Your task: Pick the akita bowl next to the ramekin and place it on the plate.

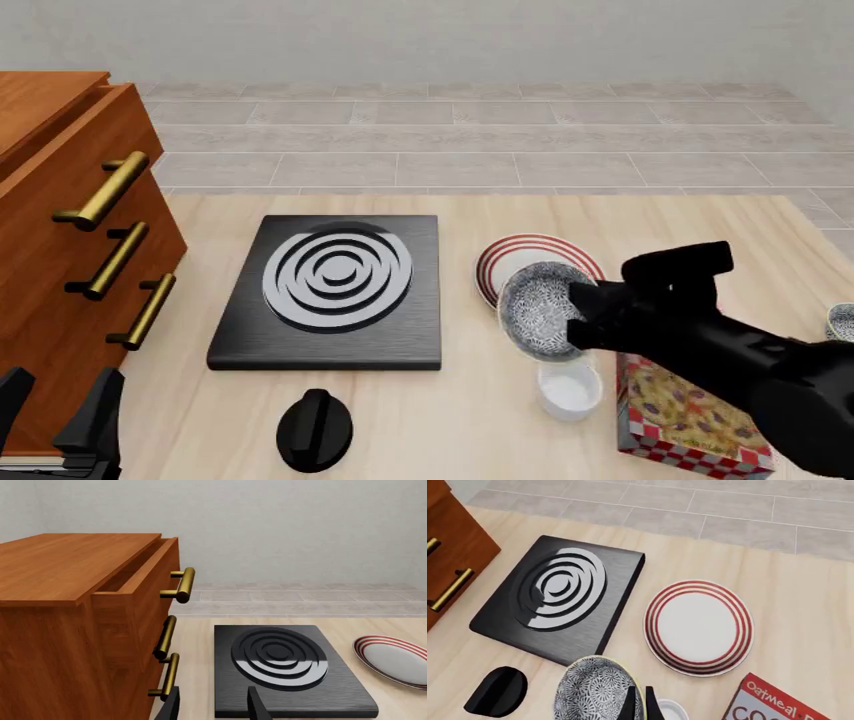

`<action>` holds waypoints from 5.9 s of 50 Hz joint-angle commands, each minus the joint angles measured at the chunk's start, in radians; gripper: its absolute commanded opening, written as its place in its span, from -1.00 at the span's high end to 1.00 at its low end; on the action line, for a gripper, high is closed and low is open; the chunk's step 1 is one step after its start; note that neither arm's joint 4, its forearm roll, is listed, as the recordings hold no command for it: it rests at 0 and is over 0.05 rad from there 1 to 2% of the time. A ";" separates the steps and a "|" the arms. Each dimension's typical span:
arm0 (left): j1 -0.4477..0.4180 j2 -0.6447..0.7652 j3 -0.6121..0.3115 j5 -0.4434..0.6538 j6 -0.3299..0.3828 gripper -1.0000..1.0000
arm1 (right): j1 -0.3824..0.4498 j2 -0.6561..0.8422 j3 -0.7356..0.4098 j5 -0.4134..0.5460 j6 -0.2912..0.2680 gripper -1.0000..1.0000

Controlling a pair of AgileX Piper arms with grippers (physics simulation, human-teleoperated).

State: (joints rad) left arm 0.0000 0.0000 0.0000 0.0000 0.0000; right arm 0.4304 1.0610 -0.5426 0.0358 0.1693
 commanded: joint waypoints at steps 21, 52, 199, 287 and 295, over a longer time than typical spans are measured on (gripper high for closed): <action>0.000 0.000 0.000 0.000 0.000 -1.00 | -0.084 0.193 -0.118 -0.112 -0.018 1.00; 0.000 0.000 0.000 0.000 0.000 -1.00 | -0.150 0.393 -0.210 -0.231 -0.022 1.00; 0.000 0.000 0.000 0.000 0.000 -1.00 | -0.276 0.959 -0.423 -0.471 -0.007 1.00; 0.000 0.000 0.000 0.000 0.000 -1.00 | -0.236 0.873 -0.317 -0.488 -0.014 -1.00; 0.000 0.000 0.000 0.000 0.000 -1.00 | -0.234 0.863 -0.316 -0.481 -0.016 -1.00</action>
State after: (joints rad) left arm 0.0000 0.0000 0.0000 0.0000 0.0000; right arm 0.1952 1.9340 -0.8634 -0.4492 0.1543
